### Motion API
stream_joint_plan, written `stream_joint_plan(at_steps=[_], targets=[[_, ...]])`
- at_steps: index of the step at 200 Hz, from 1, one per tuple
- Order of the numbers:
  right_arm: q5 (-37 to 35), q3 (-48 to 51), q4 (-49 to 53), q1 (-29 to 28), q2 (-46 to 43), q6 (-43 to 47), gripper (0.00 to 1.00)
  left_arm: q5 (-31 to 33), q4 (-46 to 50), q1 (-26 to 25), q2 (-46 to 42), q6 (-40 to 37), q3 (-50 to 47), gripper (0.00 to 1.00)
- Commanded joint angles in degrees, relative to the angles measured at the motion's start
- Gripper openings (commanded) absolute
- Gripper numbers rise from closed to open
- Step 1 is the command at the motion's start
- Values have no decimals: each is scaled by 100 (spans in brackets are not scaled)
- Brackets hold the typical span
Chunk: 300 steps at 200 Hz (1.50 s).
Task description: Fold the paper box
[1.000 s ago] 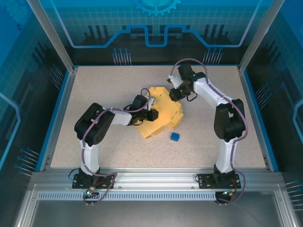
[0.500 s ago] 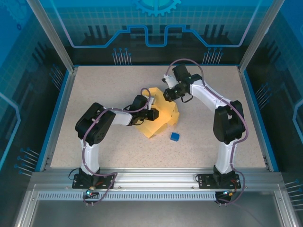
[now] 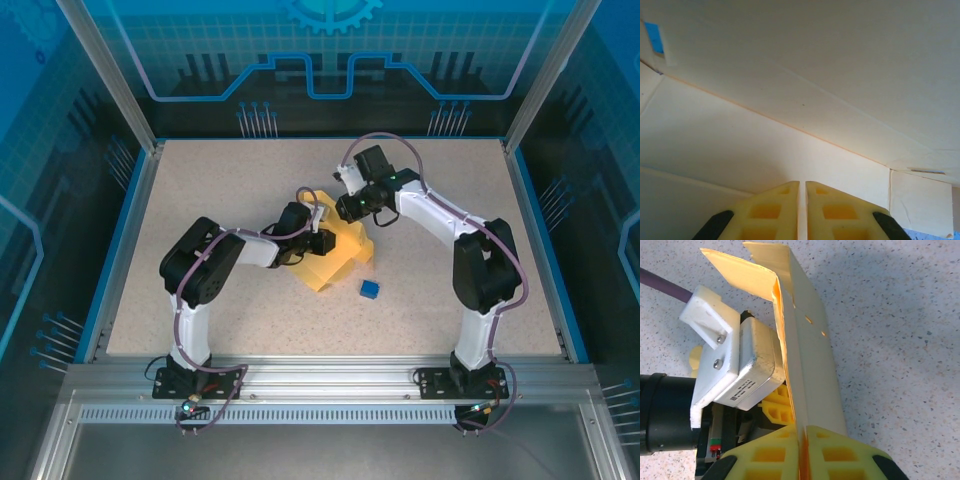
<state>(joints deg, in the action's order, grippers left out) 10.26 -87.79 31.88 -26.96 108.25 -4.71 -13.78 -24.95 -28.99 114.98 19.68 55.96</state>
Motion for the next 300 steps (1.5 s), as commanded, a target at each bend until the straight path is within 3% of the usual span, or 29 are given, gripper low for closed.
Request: stream_joint_plan(at_steps=[1, 49, 100, 154, 174, 195, 237, 267, 300], targets=[[-227, 79, 81, 46, -120, 89, 11, 49, 86, -33, -14, 90, -171, 14], [-1070, 6, 97, 29, -253, 808, 10, 122, 104, -11, -406, 71, -222, 24], [-2620, 248, -207, -354, -407, 1512, 10, 111, -23, 162, -903, 209, -485, 33], [-4197, 628, -806, -822, -419, 2081, 9, 76, -116, 752, -1597, 291, -1029, 38], [-4476, 659, -916, -915, -360, 2264, 9, 11, -47, 1009, -1814, 282, -1162, 41], [-4174, 571, -749, -878, -415, 2281, 9, -131, -24, 1169, -1993, 218, -1244, 44], [-2261, 118, 150, -555, -518, 2239, 10, -552, -62, 1145, -2067, -7, -1125, 45], [-1579, -113, 567, -316, -512, 2082, 9, -705, 29, 863, -1954, -373, -899, 47], [-807, -286, 911, 6, -554, 1904, 9, -384, 454, 496, -1785, -988, -550, 50]])
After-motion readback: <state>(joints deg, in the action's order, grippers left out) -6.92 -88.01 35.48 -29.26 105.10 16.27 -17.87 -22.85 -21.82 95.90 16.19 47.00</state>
